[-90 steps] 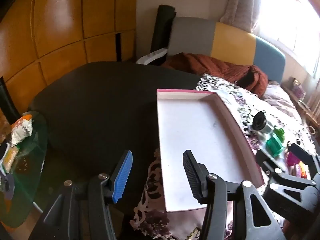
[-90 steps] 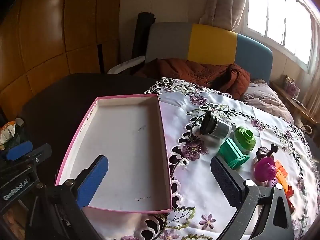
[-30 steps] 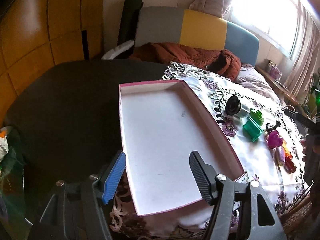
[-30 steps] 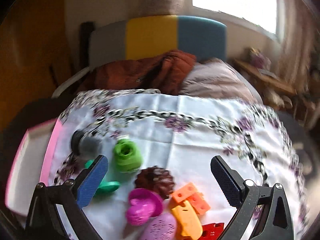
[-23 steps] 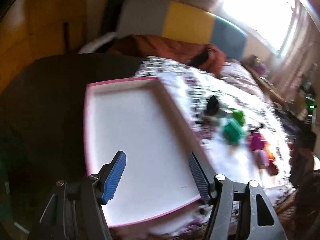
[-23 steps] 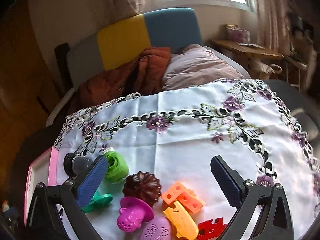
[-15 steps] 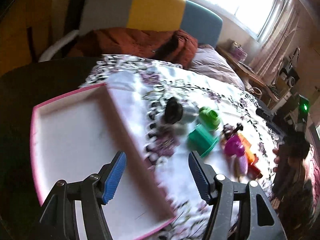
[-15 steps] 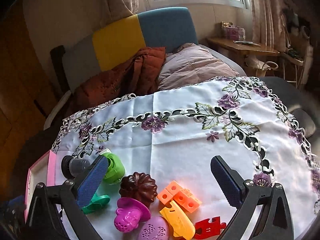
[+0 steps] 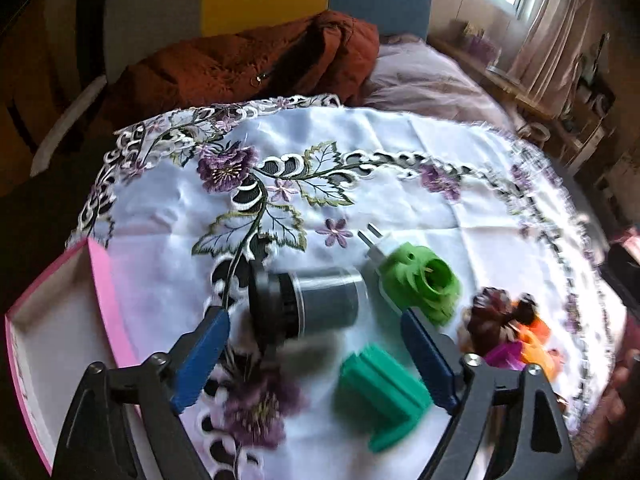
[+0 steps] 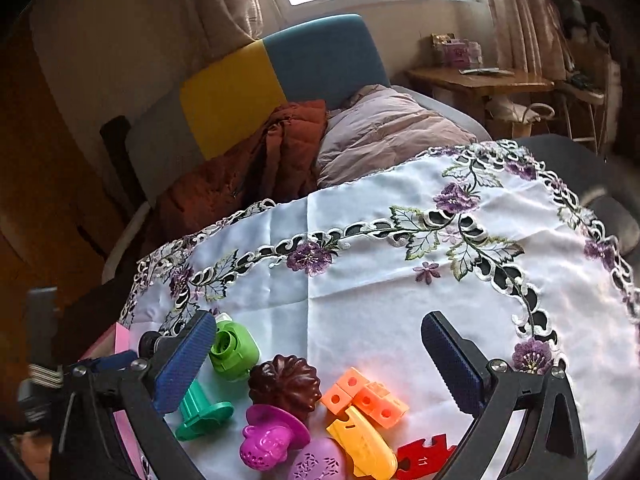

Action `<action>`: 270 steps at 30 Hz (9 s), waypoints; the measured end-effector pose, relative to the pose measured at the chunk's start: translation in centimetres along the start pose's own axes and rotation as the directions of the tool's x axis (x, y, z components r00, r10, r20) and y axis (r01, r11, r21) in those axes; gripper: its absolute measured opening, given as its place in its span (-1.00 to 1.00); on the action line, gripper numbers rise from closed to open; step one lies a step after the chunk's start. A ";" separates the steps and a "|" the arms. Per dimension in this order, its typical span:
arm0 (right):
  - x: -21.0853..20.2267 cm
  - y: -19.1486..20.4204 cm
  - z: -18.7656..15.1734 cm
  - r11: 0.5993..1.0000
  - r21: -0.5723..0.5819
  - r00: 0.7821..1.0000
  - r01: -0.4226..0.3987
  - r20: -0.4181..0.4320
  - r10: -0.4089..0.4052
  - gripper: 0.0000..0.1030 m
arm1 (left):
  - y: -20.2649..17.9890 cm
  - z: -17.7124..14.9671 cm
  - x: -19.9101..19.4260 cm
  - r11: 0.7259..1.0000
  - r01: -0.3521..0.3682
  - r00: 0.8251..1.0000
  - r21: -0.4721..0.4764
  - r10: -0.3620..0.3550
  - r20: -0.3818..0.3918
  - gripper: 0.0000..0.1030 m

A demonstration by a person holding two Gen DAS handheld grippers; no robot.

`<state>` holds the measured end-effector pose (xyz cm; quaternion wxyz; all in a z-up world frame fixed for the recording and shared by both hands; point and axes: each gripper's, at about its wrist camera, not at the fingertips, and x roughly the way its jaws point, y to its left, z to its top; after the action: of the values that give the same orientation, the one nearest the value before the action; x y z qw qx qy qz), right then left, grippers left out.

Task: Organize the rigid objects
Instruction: 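Close the left gripper around the black-and-clear cylinder, then lift the cylinder with the left gripper while the right gripper grasps the teal stand piece, then carry the cylinder into the tray and open the left gripper while the right holds the teal piece, then carry the teal stand piece toward the tray with the right gripper, then lower the teal piece into the tray and open the right gripper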

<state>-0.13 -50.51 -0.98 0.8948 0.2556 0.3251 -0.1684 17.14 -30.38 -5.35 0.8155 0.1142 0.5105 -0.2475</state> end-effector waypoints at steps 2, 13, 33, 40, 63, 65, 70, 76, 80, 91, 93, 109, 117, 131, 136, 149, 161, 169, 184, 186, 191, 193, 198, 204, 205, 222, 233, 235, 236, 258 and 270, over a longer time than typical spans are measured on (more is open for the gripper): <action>0.1 -0.2 0.1 1.000 0.014 1.000 -0.011 -0.006 0.011 1.00 | -0.1 0.6 1.3 1.000 -0.003 1.000 -0.013 0.002 -0.028 0.81; 0.6 -0.1 0.0 1.000 0.001 0.999 -0.023 -0.030 0.023 1.00 | 1.3 0.2 1.9 0.997 0.033 0.999 -0.064 -0.033 0.000 0.42; 3.2 10.4 -7.5 0.846 -0.470 0.947 -0.252 -0.300 0.116 0.91 | 9.0 -12.2 -12.5 0.994 0.041 0.968 -0.106 -0.013 0.249 0.42; 4.3 11.1 -8.2 0.838 -0.484 0.937 -0.252 -0.340 0.085 0.48 | 13.8 -17.1 -13.9 0.977 0.001 0.970 -0.212 0.050 0.236 0.42; 8.2 13.8 -11.0 0.787 -0.524 0.867 -0.325 -0.498 0.026 -0.40 | 17.1 -20.9 -15.9 0.952 -0.014 0.961 -0.307 0.097 0.258 0.42; 8.2 13.6 -11.2 0.788 -0.516 0.868 -0.335 -0.494 0.046 -0.40 | 16.9 -21.0 -16.0 0.953 -0.028 0.961 -0.301 0.109 0.255 0.42; 8.1 13.5 -11.3 0.774 -0.517 0.872 -0.364 -0.481 0.089 -0.40 | 16.8 -20.8 -16.2 0.950 -0.070 0.957 -0.305 0.151 0.250 0.42; 7.8 13.9 -11.7 0.752 -0.560 0.886 -0.348 -0.459 0.068 -0.40 | 16.4 -20.3 -15.9 0.948 -0.120 0.952 -0.294 0.194 0.238 0.42; 7.7 14.1 -11.9 0.737 -0.587 0.895 -0.336 -0.442 0.056 -0.40 | 16.3 -20.1 -15.6 0.948 -0.127 0.953 -0.291 0.198 0.229 0.42; 7.6 14.2 -12.1 0.723 -0.604 0.901 -0.336 -0.431 0.058 -0.40 | 17.3 -18.3 -13.8 0.954 -0.062 0.969 -0.294 0.128 0.210 0.42; 7.6 14.3 -12.2 0.717 -0.613 0.903 -0.333 -0.425 0.056 -0.40 | 18.4 -17.5 -12.9 0.947 -0.037 0.976 -0.318 0.103 0.194 0.42; 7.6 14.4 -12.3 0.708 -0.623 0.907 -0.331 -0.417 0.057 -0.40 | 25.2 -9.2 -6.9 0.931 -0.044 0.987 -0.362 0.096 0.128 0.42; 7.6 14.4 -12.3 0.710 -0.622 0.907 -0.331 -0.416 0.059 -0.40 | 26.6 -8.3 -3.8 0.926 -0.116 0.989 -0.359 0.139 0.039 0.45; 7.5 14.5 -12.3 0.705 -0.629 0.912 -0.326 -0.406 0.060 -0.40 | 25.3 -11.3 -11.6 0.933 -0.132 0.957 -0.335 0.208 0.202 0.63; 7.4 14.6 -12.4 0.697 -0.643 0.917 -0.317 -0.397 0.051 -0.40 | 23.5 -15.8 -13.5 0.928 -0.146 0.956 -0.342 0.222 0.193 0.63; 7.2 14.6 -12.7 0.695 -0.652 0.925 -0.304 -0.377 0.051 -0.39 | 18.3 -21.4 -14.7 0.914 -0.204 0.944 -0.350 0.278 0.175 0.62; 7.3 14.4 -12.5 0.743 -0.606 0.926 -0.285 -0.374 0.050 -0.37 | 18.7 -22.4 -14.9 0.906 -0.184 0.950 -0.382 0.263 0.168 0.55; 7.3 14.3 -12.4 0.801 -0.546 0.928 -0.246 -0.371 0.033 -0.06 | 19.7 -23.5 -14.9 0.897 -0.167 0.954 -0.409 0.252 0.163 0.44; 6.1 13.6 -13.0 0.842 -0.503 0.929 -0.194 -0.370 -0.007 0.45 | 21.8 -25.2 -15.1 0.874 -0.111 0.966 -0.472 0.207 0.156 0.44; 6.1 13.4 -12.7 0.849 -0.489 0.924 -0.201 -0.382 -0.001 0.41 | 22.0 -25.3 -15.0 0.873 -0.087 0.970 -0.480 0.184 0.160 0.44; 6.1 13.3 -11.8 0.859 -0.468 0.921 -0.207 -0.389 0.010 0.39 | 22.0 -25.5 -15.1 0.870 -0.087 0.969 -0.486 0.186 0.160 0.44; 6.1 13.5 -11.6 0.853 -0.478 0.922 -0.210 -0.387 0.010 0.35 | 22.0 -25.5 -15.3 0.869 -0.089 0.968 -0.487 0.190 0.162 0.44; 5.5 13.7 -11.5 0.845 -0.494 0.924 -0.206 -0.383 0.001 0.32 | 21.4 -25.3 -15.9 0.877 -0.124 0.960 -0.464 0.224 0.167 0.44; 4.2 13.4 -11.8 0.849 -0.494 0.940 -0.187 -0.342 0.009 0.20 | 20.9 -25.1 -15.8 0.884 -0.136 0.959 -0.446 0.231 0.166 0.44; 4.1 13.4 -11.9 0.847 -0.500 0.942 -0.184 -0.335 0.007 -0.17 | 20.8 -25.1 -15.8 0.886 -0.140 0.958 -0.443 0.233 0.165 0.44; 4.1 14.9 -12.6 0.845 -0.516 0.959 -0.140 -0.283 -0.014 -0.41 | 19.3 -24.9 -16.3 0.905 -0.188 0.946 -0.381 0.271 0.179 0.43; 2.2 17.3 -11.7 0.831 -0.520 0.962 -0.196 -0.266 0.061 -0.41 | 19.3 -25.1 -16.0 0.906 -0.181 0.950 -0.383 0.261 0.170 0.43; 1.9 18.2 -11.6 0.824 -0.524 0.960 -0.216 -0.267 0.082 -0.41 | 19.3 -25.1 -16.0 0.906 -0.180 0.950 -0.383 0.261 0.170 0.43; 1.6 18.6 -11.6 0.819 -0.524 0.957 -0.232 -0.272 0.097 -0.41 | 19.4 -25.1 -15.9 0.906 -0.181 0.950 -0.384 0.261 0.170 0.43; 5.2 35.9 -18.3 0.605 -0.514 0.754 -0.607 -0.613 0.236 -0.41 | 22.7 -26.1 -15.7 0.861 -0.180 0.948 -0.475 0.281 0.150 0.43; 8.5 40.2 -17.5 0.697 -0.448 0.796 -0.561 -0.524 0.304 0.20 | 23.5 -26.3 -15.2 0.853 -0.179 0.951 -0.490 0.277 0.135 0.43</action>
<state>16.17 -9.08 -4.21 0.8531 0.0692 0.4690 0.2177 3.57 5.54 -5.32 0.8895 -0.0533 0.4530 -0.0271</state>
